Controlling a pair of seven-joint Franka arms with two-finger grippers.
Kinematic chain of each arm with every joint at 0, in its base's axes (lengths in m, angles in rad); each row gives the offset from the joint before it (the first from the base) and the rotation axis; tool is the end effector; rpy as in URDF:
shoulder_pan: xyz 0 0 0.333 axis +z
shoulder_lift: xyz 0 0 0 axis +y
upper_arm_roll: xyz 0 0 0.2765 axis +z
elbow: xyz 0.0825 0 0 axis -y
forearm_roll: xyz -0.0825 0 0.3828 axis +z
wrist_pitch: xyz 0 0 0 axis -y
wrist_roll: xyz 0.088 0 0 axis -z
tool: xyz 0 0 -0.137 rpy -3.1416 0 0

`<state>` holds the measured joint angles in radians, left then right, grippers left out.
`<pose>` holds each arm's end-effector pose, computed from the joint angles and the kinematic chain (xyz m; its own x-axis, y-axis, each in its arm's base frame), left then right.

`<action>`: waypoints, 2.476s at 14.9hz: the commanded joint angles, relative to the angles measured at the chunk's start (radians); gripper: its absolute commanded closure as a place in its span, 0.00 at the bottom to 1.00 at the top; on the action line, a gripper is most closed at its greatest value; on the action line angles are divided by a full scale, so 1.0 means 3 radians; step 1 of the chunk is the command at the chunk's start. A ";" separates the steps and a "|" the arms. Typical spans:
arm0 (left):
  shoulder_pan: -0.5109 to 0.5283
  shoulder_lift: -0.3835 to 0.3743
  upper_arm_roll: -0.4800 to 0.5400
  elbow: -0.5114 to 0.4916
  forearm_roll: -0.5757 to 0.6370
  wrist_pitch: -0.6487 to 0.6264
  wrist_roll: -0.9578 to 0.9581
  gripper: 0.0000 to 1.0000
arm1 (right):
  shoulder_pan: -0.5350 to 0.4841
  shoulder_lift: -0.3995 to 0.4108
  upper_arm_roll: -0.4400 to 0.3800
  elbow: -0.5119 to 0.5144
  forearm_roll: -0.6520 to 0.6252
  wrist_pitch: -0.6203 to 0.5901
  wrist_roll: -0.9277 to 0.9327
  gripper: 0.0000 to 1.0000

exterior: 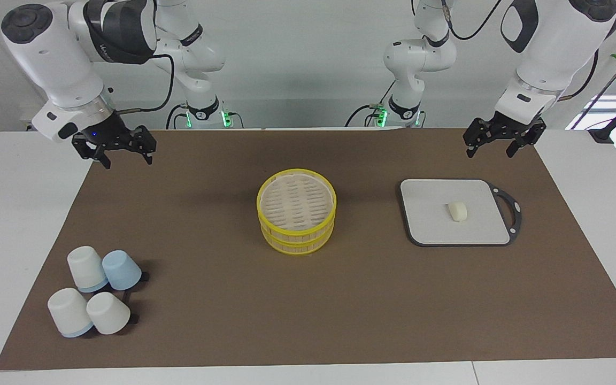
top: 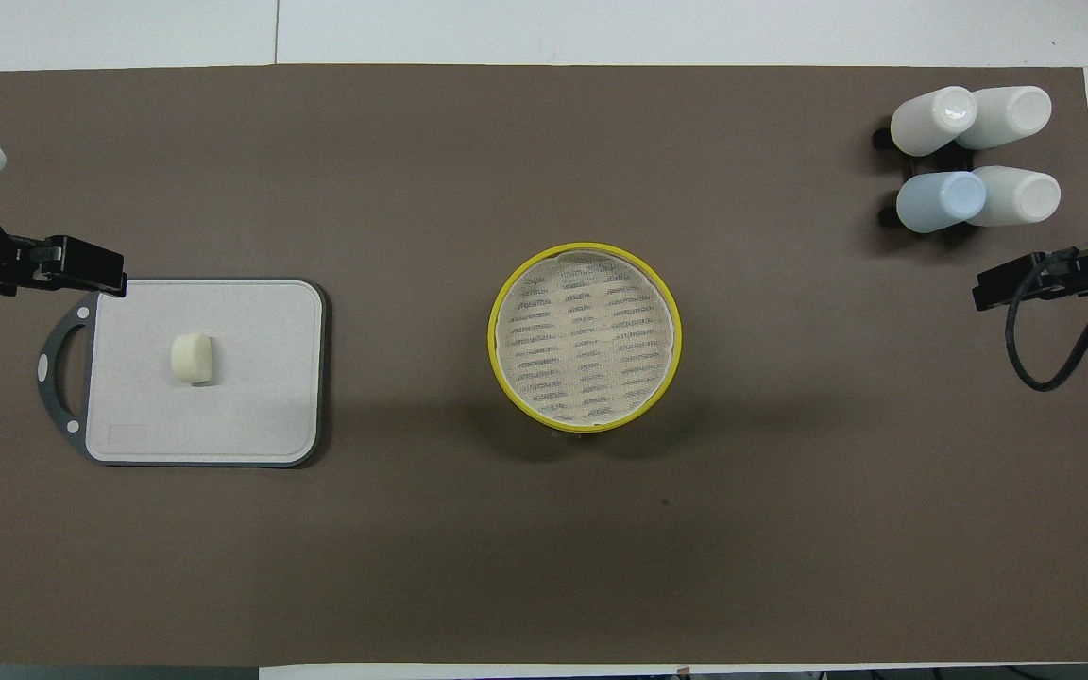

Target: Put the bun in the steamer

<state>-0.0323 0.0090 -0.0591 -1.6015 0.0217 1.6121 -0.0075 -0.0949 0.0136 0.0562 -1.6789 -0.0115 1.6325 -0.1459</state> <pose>0.5569 -0.0480 0.5392 0.9964 -0.0847 0.0018 -0.0846 -0.9962 -0.0211 0.5554 -0.0231 0.5018 0.9923 0.1078 -0.0609 0.1081 -0.9941 0.0018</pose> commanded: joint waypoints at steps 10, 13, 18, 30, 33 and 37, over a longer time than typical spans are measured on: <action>0.0194 -0.0061 0.0018 -0.1083 0.0004 0.1032 0.0040 0.00 | 0.0780 0.0169 0.0063 -0.0039 0.0018 0.0362 0.0945 0.00; 0.0251 0.0082 0.0018 -0.1349 0.0004 0.1503 0.0020 0.00 | 0.1169 0.0572 0.0058 0.0456 0.0018 0.0301 0.1467 0.00; 0.0271 0.0210 0.0018 -0.1717 0.0004 0.1876 0.0010 0.00 | 0.1727 0.1069 0.0048 0.0968 0.0008 0.0229 0.2202 0.00; 0.0333 0.0353 0.0018 -0.2076 -0.0001 0.2363 -0.0006 0.00 | 0.2433 0.1806 0.0032 0.1521 -0.0044 0.0473 0.3160 0.00; 0.0343 0.0374 0.0018 -0.2061 0.0004 0.2327 0.0000 0.00 | 0.2489 0.1836 0.0038 0.1409 -0.0079 0.0673 0.3242 0.00; 0.0348 0.0369 0.0018 -0.2076 0.0004 0.2332 0.0000 0.00 | 0.2489 0.1821 0.0038 0.1153 -0.0079 0.0909 0.3258 0.00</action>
<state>0.0632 0.1246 -0.0509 -2.2083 0.0217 2.2886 -0.0057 0.6546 0.5695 0.0692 -1.2927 -0.0218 1.8741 0.8069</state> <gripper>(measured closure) 0.000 0.000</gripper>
